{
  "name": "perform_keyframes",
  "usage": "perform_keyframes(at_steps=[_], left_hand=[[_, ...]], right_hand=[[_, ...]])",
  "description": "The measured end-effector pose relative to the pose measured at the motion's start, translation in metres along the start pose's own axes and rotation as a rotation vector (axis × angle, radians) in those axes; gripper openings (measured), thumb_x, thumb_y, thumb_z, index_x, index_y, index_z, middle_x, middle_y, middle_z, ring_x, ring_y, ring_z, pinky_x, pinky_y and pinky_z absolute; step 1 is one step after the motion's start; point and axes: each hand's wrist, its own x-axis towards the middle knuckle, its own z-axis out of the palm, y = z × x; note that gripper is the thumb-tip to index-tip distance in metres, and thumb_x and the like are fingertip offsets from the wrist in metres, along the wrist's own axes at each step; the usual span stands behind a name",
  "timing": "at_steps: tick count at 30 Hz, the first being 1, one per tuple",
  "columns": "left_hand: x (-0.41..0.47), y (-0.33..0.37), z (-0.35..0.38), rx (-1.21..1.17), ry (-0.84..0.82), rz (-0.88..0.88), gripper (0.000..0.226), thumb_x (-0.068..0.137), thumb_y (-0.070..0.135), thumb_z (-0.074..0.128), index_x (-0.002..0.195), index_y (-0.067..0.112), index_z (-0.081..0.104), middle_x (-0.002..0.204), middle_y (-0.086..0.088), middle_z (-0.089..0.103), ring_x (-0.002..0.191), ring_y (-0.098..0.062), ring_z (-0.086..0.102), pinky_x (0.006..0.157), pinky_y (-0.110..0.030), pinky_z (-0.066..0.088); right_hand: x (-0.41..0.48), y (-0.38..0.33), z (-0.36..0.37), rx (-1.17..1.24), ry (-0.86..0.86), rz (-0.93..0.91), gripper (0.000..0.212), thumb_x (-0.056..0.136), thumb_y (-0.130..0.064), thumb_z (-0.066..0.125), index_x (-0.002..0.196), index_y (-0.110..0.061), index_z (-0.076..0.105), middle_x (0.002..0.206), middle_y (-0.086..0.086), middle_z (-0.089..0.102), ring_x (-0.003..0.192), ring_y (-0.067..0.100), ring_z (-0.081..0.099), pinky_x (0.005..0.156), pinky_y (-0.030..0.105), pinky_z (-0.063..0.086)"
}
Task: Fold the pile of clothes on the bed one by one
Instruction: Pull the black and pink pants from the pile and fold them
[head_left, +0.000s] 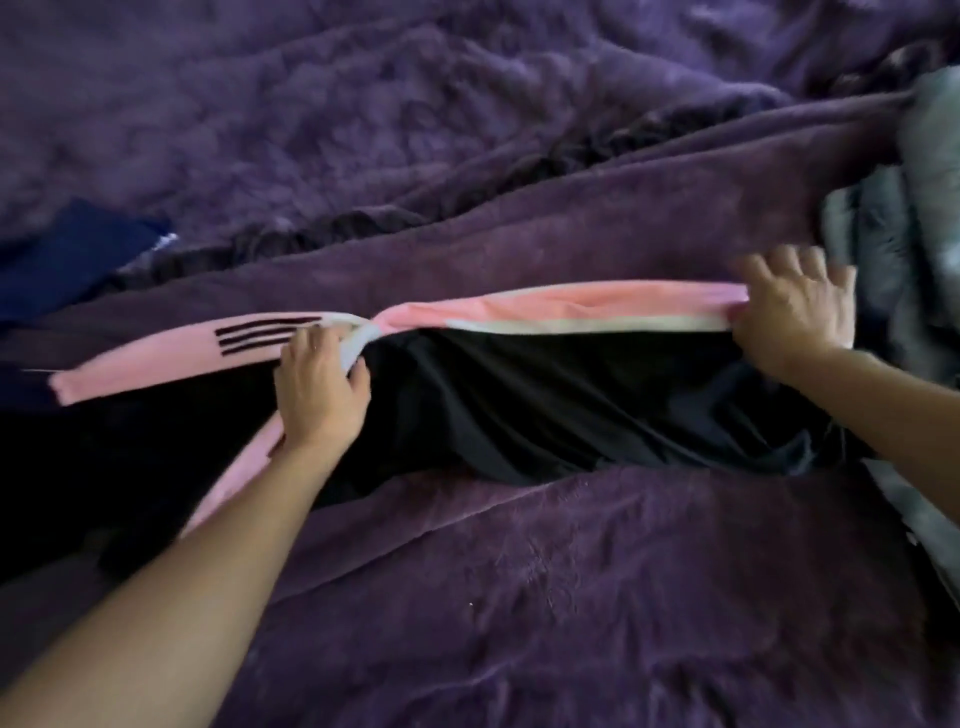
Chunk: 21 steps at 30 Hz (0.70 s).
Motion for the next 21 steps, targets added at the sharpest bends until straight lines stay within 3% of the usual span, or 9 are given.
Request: perform_keyframes(at_steps=[3, 6, 10, 13, 16, 19, 21], left_hand=[[-0.05, -0.053, -0.015, 0.039, -0.022, -0.065, 0.032, 0.078, 0.011, 0.07, 0.108, 0.004, 0.063, 0.105, -0.021, 0.057, 0.098, -0.043, 0.053, 0.08, -0.051, 0.044], [-0.103, -0.117, -0.025, 0.163, -0.134, -0.144, 0.045, 0.068, 0.014, 0.081, 0.109, 0.005, 0.064, 0.106, -0.019, 0.058, 0.095, -0.043, 0.055, 0.075, -0.051, 0.045], [-0.154, -0.189, -0.036, 0.331, -0.378, -0.212, 0.067, 0.057, 0.022, 0.089, 0.118, 0.015, 0.061, 0.118, -0.013, 0.056, 0.11, -0.036, 0.052, 0.083, -0.052, 0.046], [-0.162, -0.23, -0.038, 0.336, -0.37, -0.21, 0.069, 0.06, 0.016, 0.086, 0.124, 0.021, 0.06, 0.127, -0.012, 0.055, 0.117, -0.035, 0.051, 0.091, -0.051, 0.045], [-0.152, -0.262, -0.041, 0.272, -0.265, -0.043, 0.047, 0.065, 0.003, 0.08, 0.11, 0.012, 0.069, 0.115, -0.011, 0.064, 0.105, -0.036, 0.059, 0.083, -0.051, 0.048], [-0.134, -0.282, -0.058, 0.036, -0.196, -0.007, 0.023, 0.077, -0.001, 0.068, 0.099, 0.007, 0.07, 0.093, -0.008, 0.067, 0.088, -0.033, 0.062, 0.076, -0.045, 0.049], [-0.114, -0.293, -0.08, -0.236, -0.113, -0.061, 0.016, 0.081, -0.001, 0.063, 0.094, 0.008, 0.068, 0.077, -0.001, 0.062, 0.071, -0.018, 0.057, 0.065, -0.034, 0.047]], right_hand=[[-0.006, -0.065, -0.01, 0.176, 0.06, -0.199, 0.043, 0.072, -0.011, 0.07, 0.114, -0.012, 0.063, 0.111, 0.017, 0.06, 0.103, 0.041, 0.051, 0.084, 0.051, 0.039], [-0.025, -0.136, -0.008, 0.32, -0.011, -0.387, 0.04, 0.071, -0.005, 0.068, 0.111, -0.009, 0.066, 0.108, 0.014, 0.064, 0.1, 0.04, 0.056, 0.081, 0.049, 0.045], [-0.059, -0.216, -0.005, 0.35, -0.104, -0.546, 0.034, 0.073, -0.008, 0.069, 0.106, -0.011, 0.069, 0.105, 0.011, 0.066, 0.097, 0.037, 0.06, 0.08, 0.045, 0.046], [-0.073, -0.269, -0.003, 0.343, -0.116, -0.619, 0.031, 0.074, -0.009, 0.069, 0.105, -0.012, 0.069, 0.104, 0.009, 0.067, 0.095, 0.035, 0.062, 0.079, 0.043, 0.046], [-0.078, -0.326, 0.002, 0.323, -0.167, -0.632, 0.042, 0.077, -0.012, 0.066, 0.118, -0.015, 0.064, 0.113, 0.009, 0.063, 0.1, 0.034, 0.061, 0.078, 0.042, 0.048], [-0.075, -0.378, 0.012, 0.235, -0.293, -0.531, 0.068, 0.079, -0.018, 0.064, 0.143, -0.027, 0.041, 0.14, 0.004, 0.043, 0.11, 0.032, 0.057, 0.066, 0.034, 0.043], [-0.071, -0.404, 0.018, 0.151, -0.32, -0.461, 0.057, 0.083, -0.023, 0.062, 0.137, -0.031, 0.047, 0.146, 0.001, 0.037, 0.107, 0.033, 0.059, 0.068, 0.035, 0.044]])
